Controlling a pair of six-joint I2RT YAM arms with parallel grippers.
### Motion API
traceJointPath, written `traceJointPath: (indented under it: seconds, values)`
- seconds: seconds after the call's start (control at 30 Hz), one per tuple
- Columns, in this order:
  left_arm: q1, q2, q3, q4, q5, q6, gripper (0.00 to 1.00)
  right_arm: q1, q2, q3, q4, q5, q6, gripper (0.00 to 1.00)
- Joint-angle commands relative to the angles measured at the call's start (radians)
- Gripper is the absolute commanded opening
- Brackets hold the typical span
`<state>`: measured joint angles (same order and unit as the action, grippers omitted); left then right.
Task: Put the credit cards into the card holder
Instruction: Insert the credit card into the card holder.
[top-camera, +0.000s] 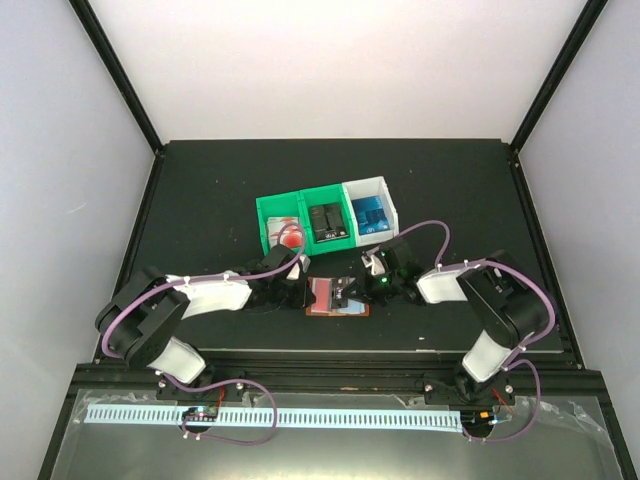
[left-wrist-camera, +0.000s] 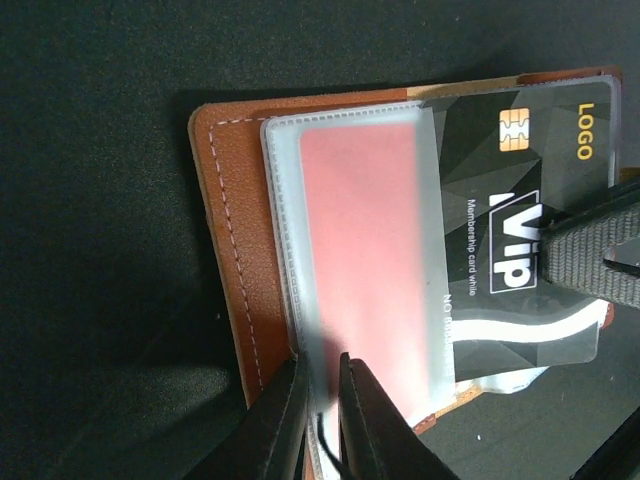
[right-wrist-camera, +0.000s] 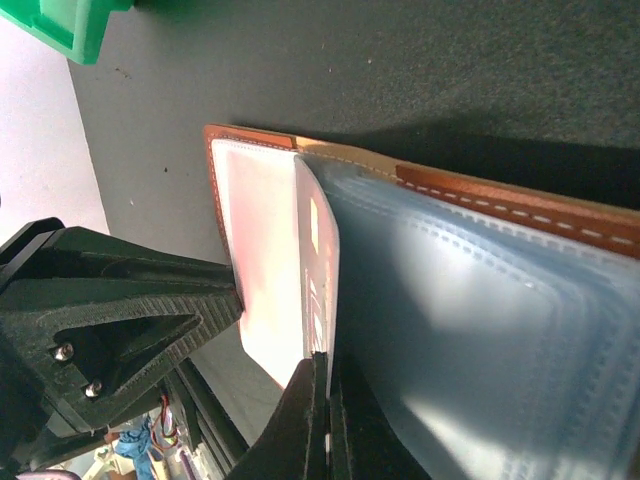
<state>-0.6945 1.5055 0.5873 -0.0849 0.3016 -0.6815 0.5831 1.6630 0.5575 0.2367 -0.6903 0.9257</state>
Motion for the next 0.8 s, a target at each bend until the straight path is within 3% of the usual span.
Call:
traceJointPath:
  seconds: [0.0, 0.53, 0.77]
  values:
    - [-0.012, 0.024, -0.029, -0.03, -0.063, -0.009, 0.13, 0.022, 0.046, 0.003, 0.001, 0.019, 0.018, 0.01]
    - [-0.014, 0.029, -0.047, -0.012, -0.072, -0.021, 0.21, 0.069, 0.097, 0.012, 0.032, 0.038, 0.039, 0.01]
    - [-0.015, 0.027, -0.053, -0.005, -0.069, -0.025, 0.22, 0.089, 0.127, 0.012, 0.151, 0.064, 0.088, 0.02]
